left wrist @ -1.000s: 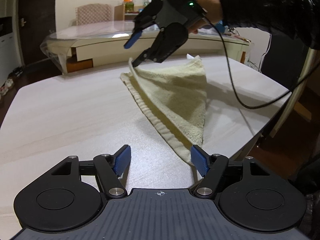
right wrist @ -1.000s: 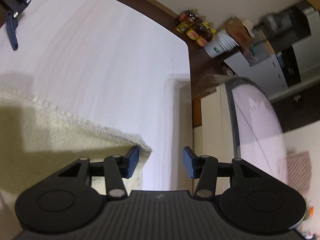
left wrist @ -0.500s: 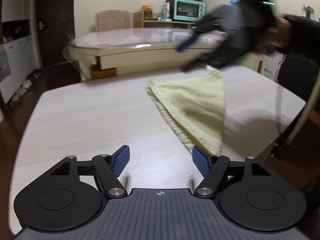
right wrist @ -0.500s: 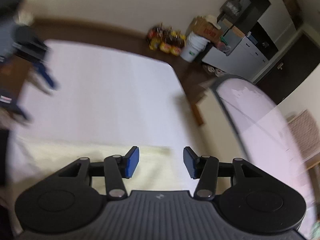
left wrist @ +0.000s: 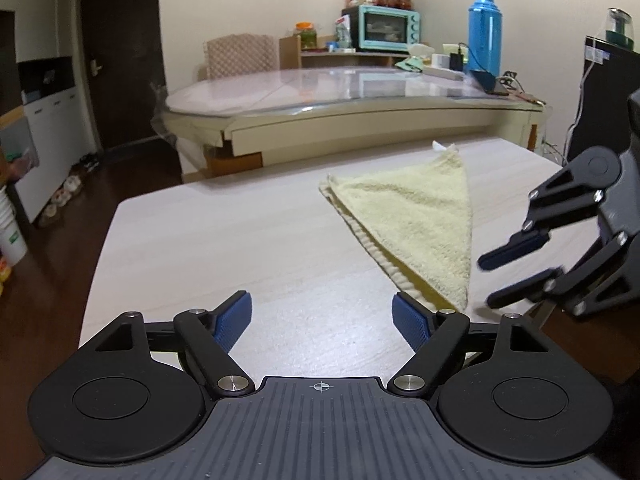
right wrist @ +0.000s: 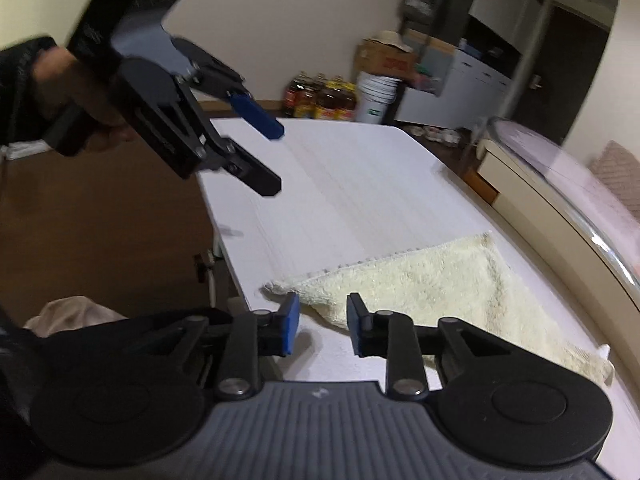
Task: Fold towel
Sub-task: 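Grasp the folded edge of the triangle with the right gripper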
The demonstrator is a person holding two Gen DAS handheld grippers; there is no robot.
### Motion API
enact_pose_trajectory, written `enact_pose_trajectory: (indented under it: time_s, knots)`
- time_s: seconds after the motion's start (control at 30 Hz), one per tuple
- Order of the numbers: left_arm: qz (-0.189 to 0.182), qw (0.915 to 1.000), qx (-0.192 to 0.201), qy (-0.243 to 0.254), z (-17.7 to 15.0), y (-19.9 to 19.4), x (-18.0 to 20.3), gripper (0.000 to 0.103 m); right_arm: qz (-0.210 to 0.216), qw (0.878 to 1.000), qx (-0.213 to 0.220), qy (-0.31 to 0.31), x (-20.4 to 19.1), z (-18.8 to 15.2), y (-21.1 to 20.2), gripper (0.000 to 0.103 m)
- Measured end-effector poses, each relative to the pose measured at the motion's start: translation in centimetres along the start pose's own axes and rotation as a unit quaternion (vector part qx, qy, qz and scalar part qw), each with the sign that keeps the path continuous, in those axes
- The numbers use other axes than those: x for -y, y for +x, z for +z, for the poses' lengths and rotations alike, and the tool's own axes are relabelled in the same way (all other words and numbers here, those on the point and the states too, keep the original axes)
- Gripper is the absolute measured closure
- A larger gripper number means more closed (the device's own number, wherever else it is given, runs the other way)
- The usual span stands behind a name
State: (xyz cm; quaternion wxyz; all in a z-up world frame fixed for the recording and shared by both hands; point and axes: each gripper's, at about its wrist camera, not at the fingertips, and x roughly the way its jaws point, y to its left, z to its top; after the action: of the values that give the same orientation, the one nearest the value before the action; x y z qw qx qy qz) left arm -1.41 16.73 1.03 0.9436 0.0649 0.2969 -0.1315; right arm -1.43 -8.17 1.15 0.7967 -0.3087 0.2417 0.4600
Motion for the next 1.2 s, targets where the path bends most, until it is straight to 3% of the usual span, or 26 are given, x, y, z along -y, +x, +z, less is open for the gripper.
enact_pose_trajectory:
  time_s: [0.2,0.43,0.67,0.8,0.87,1.03,1.2]
  knots:
    - [-0.011,0.9999,0.006,0.01,-0.2,-0.6,0.1,0.018,-0.036,0.999,-0.017,-0.001,-2.6,0.2,1.2,0.075]
    - [-0.013,0.9998,0.01,0.004,-1.3,-1.4,-0.6,0.018,-0.049,0.999,-0.02,0.005,-3.5,1.0,2.8,0.072]
    - [-0.013,0.9998,0.015,-0.004,-1.7,-1.7,-1.2,0.018,-0.083,0.995,-0.029,-0.041,-5.2,1.7,3.8,0.066]
    - [-0.013,0.9998,0.018,-0.003,-1.7,-1.8,-1.4,0.018,-0.101,0.991,-0.031,-0.085,-6.4,1.8,4.5,0.075]
    - [-0.012,0.9997,0.019,-0.001,-1.6,-1.9,-1.4,0.017,-0.1,0.991,-0.032,-0.087,-6.4,1.7,4.7,0.092]
    - [-0.014,0.9996,0.019,0.013,-0.8,-1.7,-1.6,0.017,-0.044,0.997,-0.016,-0.053,-5.3,1.3,3.1,0.096]
    - [-0.028,0.9978,0.017,0.058,1.4,0.0,-1.2,0.017,0.095,0.995,0.001,-0.008,-3.2,0.7,-1.0,0.096]
